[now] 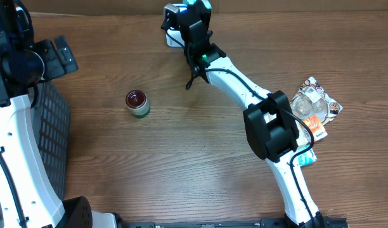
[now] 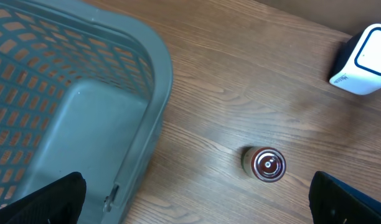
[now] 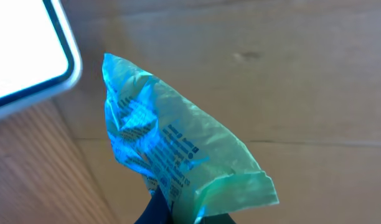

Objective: Scan the item barcode
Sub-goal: 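Hold the wipes pack under the white scanner with the right gripper, then carry the wipes pack right and drop it on the item pile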

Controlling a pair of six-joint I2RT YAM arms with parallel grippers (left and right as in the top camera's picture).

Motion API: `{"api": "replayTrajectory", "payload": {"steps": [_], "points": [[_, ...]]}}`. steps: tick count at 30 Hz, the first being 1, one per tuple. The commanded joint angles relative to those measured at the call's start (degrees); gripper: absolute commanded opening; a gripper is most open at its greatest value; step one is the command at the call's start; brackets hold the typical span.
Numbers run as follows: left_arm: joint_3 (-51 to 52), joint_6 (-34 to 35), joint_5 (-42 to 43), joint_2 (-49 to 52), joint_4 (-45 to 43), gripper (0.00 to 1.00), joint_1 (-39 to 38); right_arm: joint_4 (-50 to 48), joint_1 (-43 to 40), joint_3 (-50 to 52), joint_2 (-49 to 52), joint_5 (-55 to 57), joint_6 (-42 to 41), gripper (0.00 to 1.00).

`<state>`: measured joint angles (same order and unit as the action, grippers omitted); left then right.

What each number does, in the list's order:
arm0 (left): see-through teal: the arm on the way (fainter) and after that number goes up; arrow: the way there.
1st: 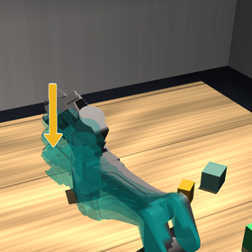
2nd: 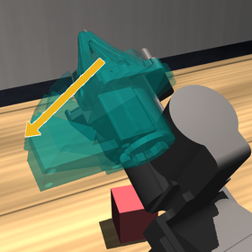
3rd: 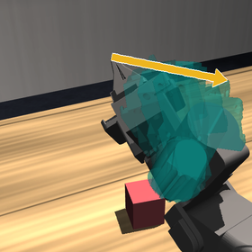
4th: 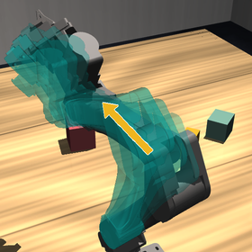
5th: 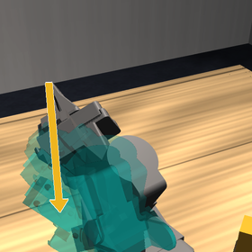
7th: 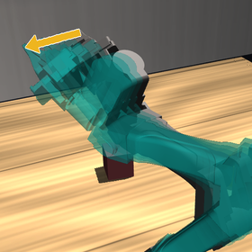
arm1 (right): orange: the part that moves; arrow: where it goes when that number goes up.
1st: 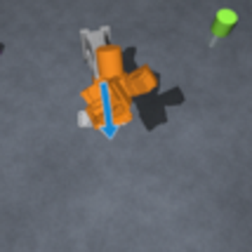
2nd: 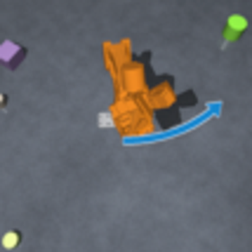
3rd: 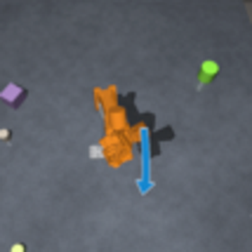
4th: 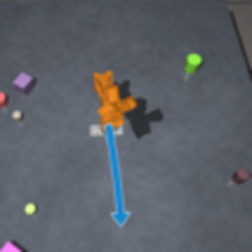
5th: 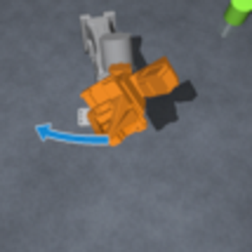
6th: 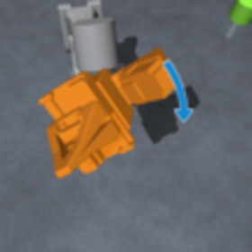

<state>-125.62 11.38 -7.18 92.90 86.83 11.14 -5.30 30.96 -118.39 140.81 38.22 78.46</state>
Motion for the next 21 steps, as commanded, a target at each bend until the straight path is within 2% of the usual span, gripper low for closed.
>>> {"api": "replayTrajectory", "payload": {"steps": [1, 13, 17, 21], "points": [[-0.1, -1.1, -0.5, 0.1, -0.1, 0.99, 0.1, -0.6, 1.2, -1.2, -0.6, 2.0, 3.1, 0.05], [-0.1, -1.1, -0.5, 0.1, -0.1, 1.0, 0.1, -0.4, 2.1, -1.2, -2.0, 2.4, 1.9, 0.04], [-0.1, -1.1, -0.5, 0.1, -0.1, 1.0, 0.1, 0.8, 2.1, -1.2, -5.7, 1.7, -5.7, 0.04], [-0.1, -1.1, -0.5, 0.1, -0.1, 1.0, 0.1, 10.5, 2.0, -1.2, -12.2, -2.8, -18.8, 0.04]]}}
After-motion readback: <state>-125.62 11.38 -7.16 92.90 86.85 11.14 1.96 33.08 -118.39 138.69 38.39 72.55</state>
